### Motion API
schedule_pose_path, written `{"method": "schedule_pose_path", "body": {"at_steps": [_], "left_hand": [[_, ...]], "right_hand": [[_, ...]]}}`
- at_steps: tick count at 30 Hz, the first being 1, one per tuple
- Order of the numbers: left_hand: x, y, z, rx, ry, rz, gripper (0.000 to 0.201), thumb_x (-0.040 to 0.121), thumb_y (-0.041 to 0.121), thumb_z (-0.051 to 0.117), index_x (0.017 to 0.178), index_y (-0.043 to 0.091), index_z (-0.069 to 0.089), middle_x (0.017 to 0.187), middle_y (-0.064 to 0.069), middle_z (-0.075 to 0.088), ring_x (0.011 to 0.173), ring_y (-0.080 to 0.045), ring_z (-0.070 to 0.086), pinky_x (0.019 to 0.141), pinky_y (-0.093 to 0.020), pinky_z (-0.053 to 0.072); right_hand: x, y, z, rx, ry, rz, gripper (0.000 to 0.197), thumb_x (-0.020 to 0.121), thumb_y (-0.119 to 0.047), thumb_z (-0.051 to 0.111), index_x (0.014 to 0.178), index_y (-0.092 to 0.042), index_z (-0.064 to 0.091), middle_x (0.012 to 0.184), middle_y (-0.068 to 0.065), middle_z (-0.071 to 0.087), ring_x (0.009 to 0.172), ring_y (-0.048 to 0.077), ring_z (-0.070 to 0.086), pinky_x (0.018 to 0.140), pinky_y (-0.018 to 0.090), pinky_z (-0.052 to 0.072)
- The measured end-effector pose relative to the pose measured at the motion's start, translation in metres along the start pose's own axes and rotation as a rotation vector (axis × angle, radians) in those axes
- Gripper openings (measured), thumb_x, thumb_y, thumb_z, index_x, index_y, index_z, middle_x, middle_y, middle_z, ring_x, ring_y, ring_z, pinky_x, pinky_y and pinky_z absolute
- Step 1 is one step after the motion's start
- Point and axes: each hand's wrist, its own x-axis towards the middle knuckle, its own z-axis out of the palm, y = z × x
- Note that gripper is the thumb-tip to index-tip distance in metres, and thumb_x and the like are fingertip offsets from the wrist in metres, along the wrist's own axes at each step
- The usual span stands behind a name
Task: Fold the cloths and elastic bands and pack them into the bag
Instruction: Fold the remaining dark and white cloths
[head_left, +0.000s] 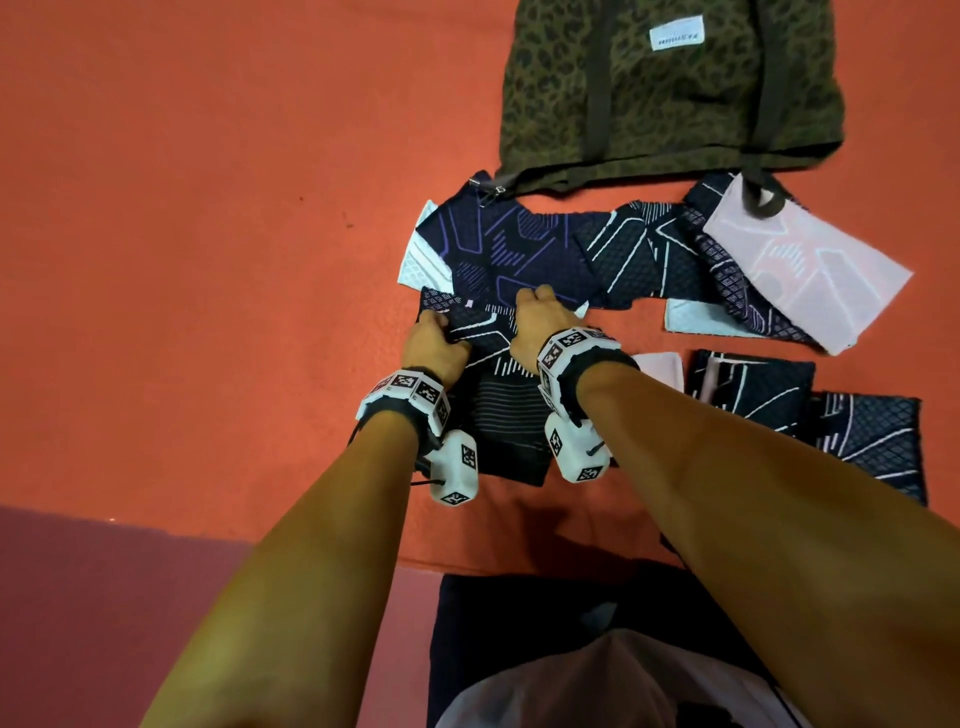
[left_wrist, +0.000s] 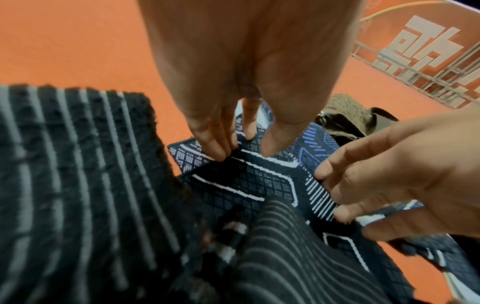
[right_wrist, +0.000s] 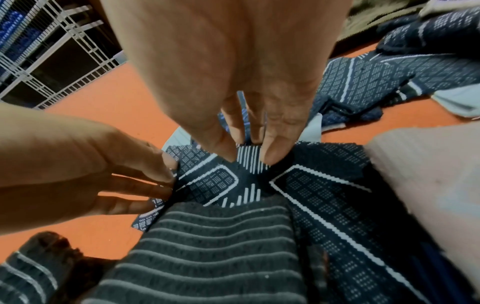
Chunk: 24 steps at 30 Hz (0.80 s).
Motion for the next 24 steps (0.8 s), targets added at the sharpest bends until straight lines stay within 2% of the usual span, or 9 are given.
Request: {"method": "schedule_pose_path", "body": {"at_steps": [3,5,7,9,13,17,19,21,24], "left_hand": [[0.005,0.001,0.001,0.001,0.0,-0.02,0.046,0.086,0.016,0.068,0.127,0.009,0.05,0.122,-0.012,0.062,0.111,-0.03,0.06,0.098,-0.042,0.049],[0.007,0.003,0.0,0.033,-0.011,-0.012,0.043,0.086,0.017,0.067,0.127,0.01,0.054,0.122,-0.012,0.062,0.112,-0.03,0.06,0.099,-0.041,0.049],[0.009,0.005,-0.003,0.057,-0.018,0.011,0.028,0.088,0.017,0.065,0.114,0.013,0.06,0.115,-0.01,0.066,0.107,-0.03,0.062,0.094,-0.038,0.05],[0.011,0.009,-0.006,0.038,-0.034,0.031,0.009,0.09,0.019,0.063,0.098,0.017,0.058,0.105,-0.008,0.069,0.1,-0.029,0.064,0.09,-0.037,0.051],[0.006,0.017,-0.006,-0.062,-0.029,0.142,0.013,0.092,0.026,0.063,0.095,0.016,0.056,0.095,-0.004,0.068,0.09,-0.026,0.063,0.086,-0.038,0.052],[-0.009,0.021,0.0,-0.258,0.04,0.238,0.013,0.092,0.016,0.064,0.089,0.019,0.052,0.075,0.008,0.048,0.071,-0.013,0.046,0.066,-0.028,0.041],[-0.014,0.02,0.003,-0.33,0.06,0.262,0.013,0.092,0.016,0.064,0.09,0.02,0.053,0.072,0.01,0.045,0.067,-0.009,0.043,0.067,-0.026,0.039],[-0.018,0.021,0.003,-0.367,0.059,0.297,0.012,0.091,0.016,0.065,0.09,0.021,0.054,0.07,0.012,0.043,0.065,-0.007,0.042,0.068,-0.026,0.04],[-0.027,0.029,-0.001,-0.417,0.056,0.34,0.017,0.09,0.014,0.066,0.086,0.025,0.054,0.067,0.014,0.041,0.062,-0.005,0.04,0.065,-0.022,0.039]], "right_hand": [[0.002,0.002,0.003,0.015,0.007,0.05,0.055,0.085,-0.011,0.06,0.136,-0.005,0.039,0.139,0.017,0.03,0.115,0.039,0.052,0.086,0.044,0.051],[0.002,0.003,0.005,0.026,0.011,0.088,0.06,0.085,-0.013,0.062,0.139,-0.006,0.037,0.141,0.016,0.028,0.118,0.038,0.051,0.087,0.045,0.051],[0.002,0.004,0.005,0.047,0.002,0.103,0.063,0.086,-0.013,0.062,0.142,-0.007,0.034,0.144,0.016,0.027,0.118,0.038,0.051,0.089,0.045,0.051],[0.002,0.005,0.004,0.06,0.003,0.087,0.063,0.085,-0.01,0.061,0.142,-0.007,0.033,0.144,0.017,0.027,0.117,0.037,0.052,0.09,0.046,0.052],[-0.001,0.007,0.004,0.087,0.021,0.051,0.056,0.086,-0.009,0.058,0.138,-0.011,0.039,0.14,0.016,0.03,0.113,0.037,0.054,0.089,0.046,0.052],[-0.007,0.011,0.003,0.104,0.061,0.04,0.049,0.086,-0.009,0.057,0.134,-0.01,0.043,0.14,0.016,0.033,0.108,0.037,0.057,0.083,0.042,0.052],[-0.009,0.013,0.003,0.121,0.074,0.043,0.051,0.086,-0.008,0.057,0.135,-0.006,0.041,0.14,0.016,0.037,0.112,0.037,0.056,0.085,0.042,0.052],[-0.013,0.016,0.005,0.15,0.088,0.028,0.05,0.086,-0.008,0.057,0.133,-0.005,0.041,0.134,0.018,0.048,0.115,0.037,0.055,0.089,0.041,0.051],[-0.022,0.019,0.004,0.146,0.139,-0.012,0.043,0.09,-0.009,0.054,0.132,-0.007,0.047,0.127,0.017,0.056,0.115,0.035,0.056,0.089,0.037,0.047]]}}
